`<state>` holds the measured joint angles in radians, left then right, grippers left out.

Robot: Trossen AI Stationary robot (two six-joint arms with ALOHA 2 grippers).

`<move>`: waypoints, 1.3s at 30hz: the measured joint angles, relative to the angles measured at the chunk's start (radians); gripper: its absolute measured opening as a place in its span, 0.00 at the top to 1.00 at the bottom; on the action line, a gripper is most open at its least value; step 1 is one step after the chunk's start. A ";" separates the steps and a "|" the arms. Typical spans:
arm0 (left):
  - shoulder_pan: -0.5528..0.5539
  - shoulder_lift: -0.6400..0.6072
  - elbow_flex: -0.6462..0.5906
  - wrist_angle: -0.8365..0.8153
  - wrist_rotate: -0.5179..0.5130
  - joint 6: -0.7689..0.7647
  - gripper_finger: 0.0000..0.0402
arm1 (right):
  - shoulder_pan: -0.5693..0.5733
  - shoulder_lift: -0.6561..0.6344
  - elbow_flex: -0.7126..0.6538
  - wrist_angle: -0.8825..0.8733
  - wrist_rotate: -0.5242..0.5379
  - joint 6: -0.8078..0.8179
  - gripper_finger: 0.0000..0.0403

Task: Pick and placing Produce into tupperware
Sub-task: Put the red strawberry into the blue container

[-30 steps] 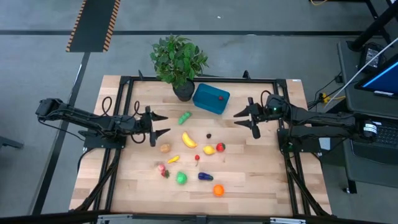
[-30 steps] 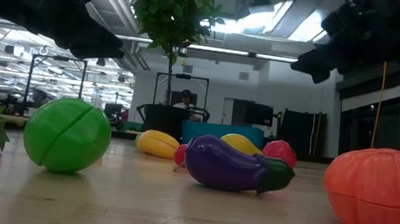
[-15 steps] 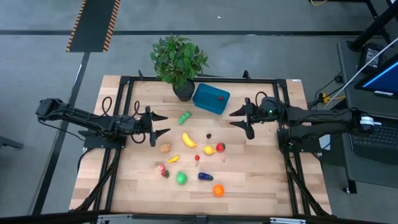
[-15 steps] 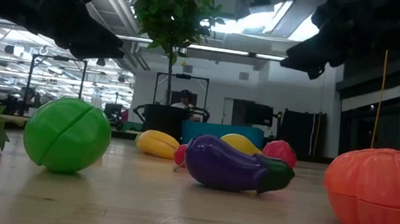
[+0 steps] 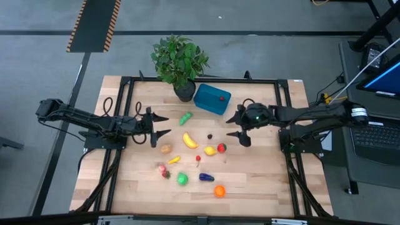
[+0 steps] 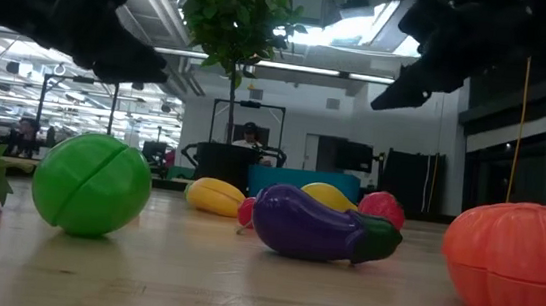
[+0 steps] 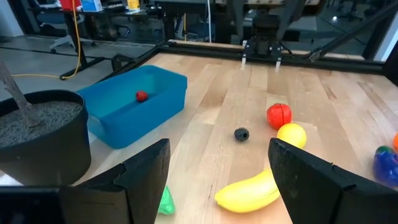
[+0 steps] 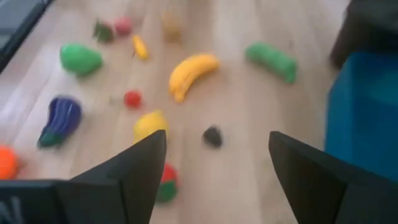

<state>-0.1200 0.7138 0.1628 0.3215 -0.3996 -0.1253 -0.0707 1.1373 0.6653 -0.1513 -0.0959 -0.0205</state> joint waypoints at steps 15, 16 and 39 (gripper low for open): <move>0.000 0.000 0.000 -0.083 0.000 -0.005 0.34 | 0.163 0.226 0.276 -0.297 0.001 0.040 0.34; 0.000 0.000 0.000 -0.086 0.000 -0.006 0.34 | 0.171 0.241 0.287 -0.301 0.001 0.039 0.34; -0.001 0.000 0.000 -0.097 0.000 -0.006 0.34 | 0.244 0.456 0.368 -0.401 0.121 -0.013 0.30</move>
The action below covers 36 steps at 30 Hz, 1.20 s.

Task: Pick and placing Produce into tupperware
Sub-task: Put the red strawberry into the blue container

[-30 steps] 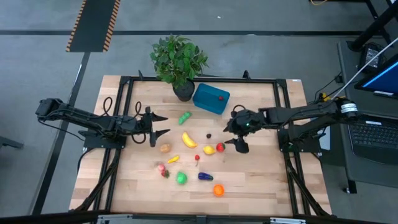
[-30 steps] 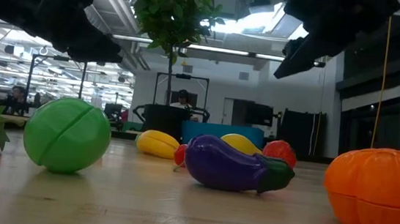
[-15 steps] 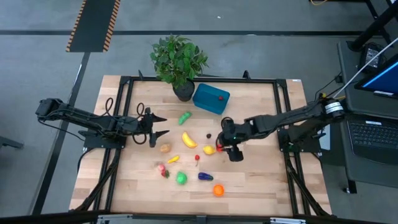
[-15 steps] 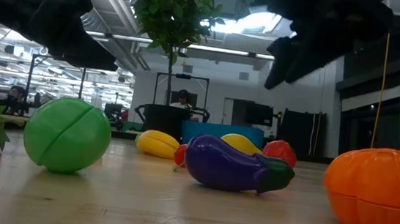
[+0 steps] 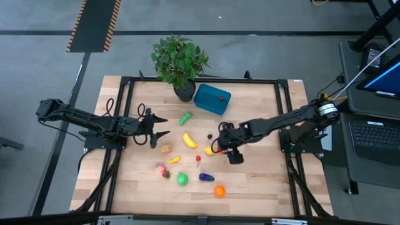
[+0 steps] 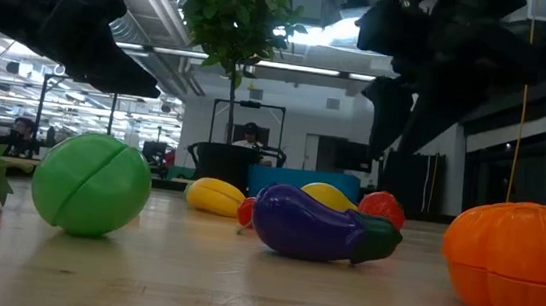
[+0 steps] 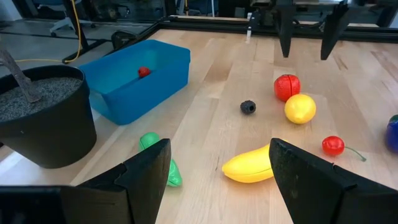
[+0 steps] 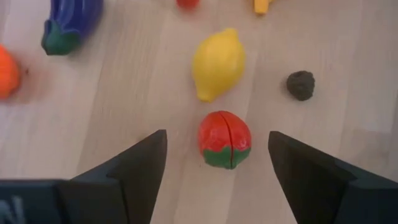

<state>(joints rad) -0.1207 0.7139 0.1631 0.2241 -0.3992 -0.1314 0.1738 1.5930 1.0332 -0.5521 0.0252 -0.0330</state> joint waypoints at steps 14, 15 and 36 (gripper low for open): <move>0.000 0.000 0.000 0.000 0.000 0.000 0.34 | -0.001 0.114 0.000 0.041 0.000 -0.052 0.30; 0.000 0.000 0.000 0.000 0.000 0.000 0.34 | -0.001 0.121 0.000 0.043 0.000 -0.052 0.30; 0.000 0.000 0.000 -0.006 0.000 -0.001 0.34 | -0.002 0.150 -0.009 0.067 0.008 -0.046 0.30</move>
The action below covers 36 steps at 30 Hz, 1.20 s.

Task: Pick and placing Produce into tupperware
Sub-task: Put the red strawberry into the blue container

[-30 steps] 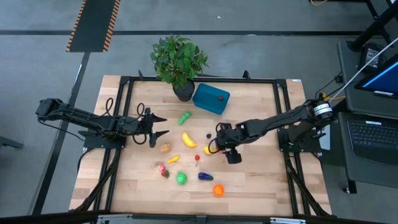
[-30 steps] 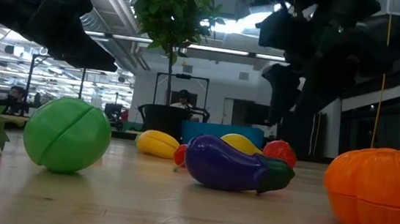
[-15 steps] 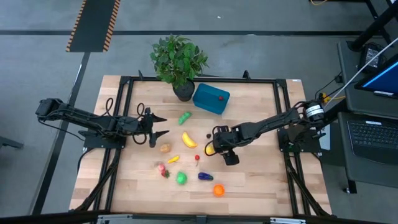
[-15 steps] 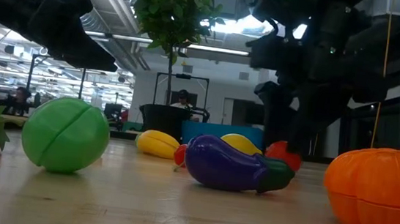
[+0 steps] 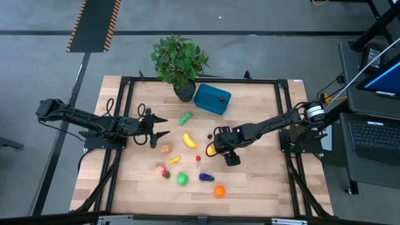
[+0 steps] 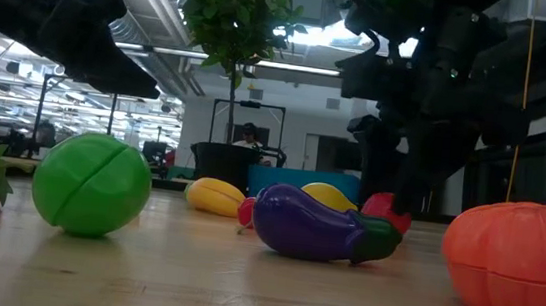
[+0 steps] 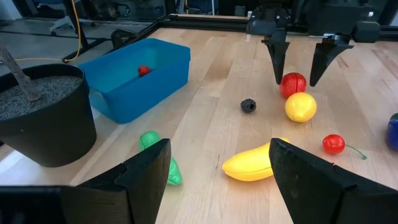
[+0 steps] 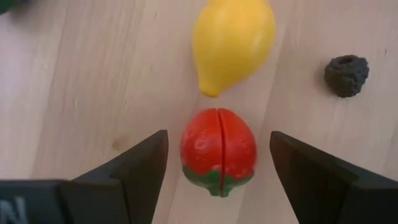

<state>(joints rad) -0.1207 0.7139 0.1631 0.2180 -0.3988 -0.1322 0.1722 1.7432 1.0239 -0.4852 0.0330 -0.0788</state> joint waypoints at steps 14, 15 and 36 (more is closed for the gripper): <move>0.000 0.000 0.000 0.000 0.000 0.000 0.34 | -0.003 0.039 -0.017 0.044 0.000 0.021 0.30; 0.000 0.000 0.000 -0.001 0.000 0.000 0.34 | -0.004 0.045 -0.017 0.048 0.000 0.021 0.30; 0.000 0.000 0.000 -0.002 0.000 0.000 0.34 | -0.008 0.060 -0.017 0.048 0.000 0.020 0.50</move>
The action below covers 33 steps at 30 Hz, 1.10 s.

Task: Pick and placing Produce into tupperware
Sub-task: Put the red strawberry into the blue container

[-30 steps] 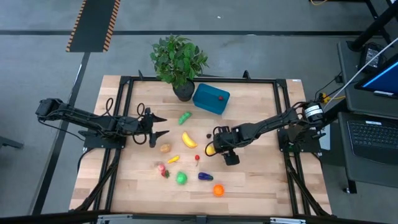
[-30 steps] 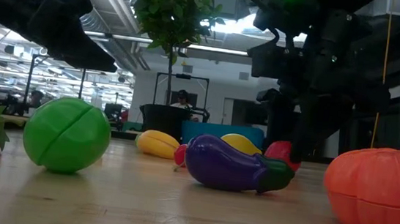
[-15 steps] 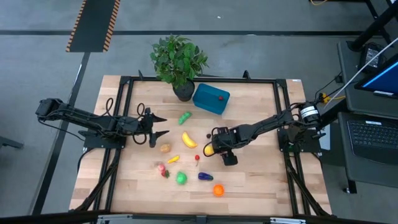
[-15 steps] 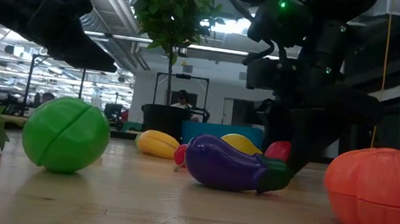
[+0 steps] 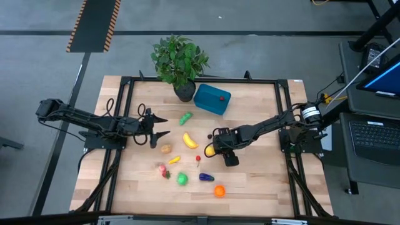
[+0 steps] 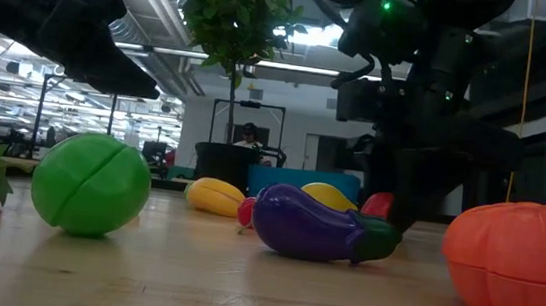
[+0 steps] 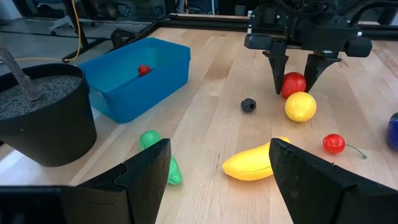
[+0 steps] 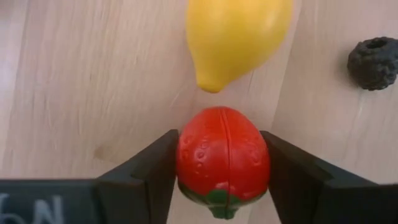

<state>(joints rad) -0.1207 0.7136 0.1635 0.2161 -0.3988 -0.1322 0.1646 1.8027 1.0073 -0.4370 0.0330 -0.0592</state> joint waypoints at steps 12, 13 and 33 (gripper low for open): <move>0.000 0.000 0.000 0.000 0.000 0.000 0.34 | -0.005 -0.004 0.003 -0.050 0.000 0.037 0.53; 0.000 0.000 0.000 0.000 0.000 0.000 0.34 | -0.007 -0.004 0.007 -0.061 0.000 0.047 0.53; 0.000 0.000 0.000 0.020 0.000 0.003 0.34 | -0.011 -0.013 0.361 -0.621 0.154 0.177 0.53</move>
<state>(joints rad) -0.1204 0.7136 0.1635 0.2359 -0.3992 -0.1287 0.1532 1.7900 1.3680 -1.0583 0.1875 0.1179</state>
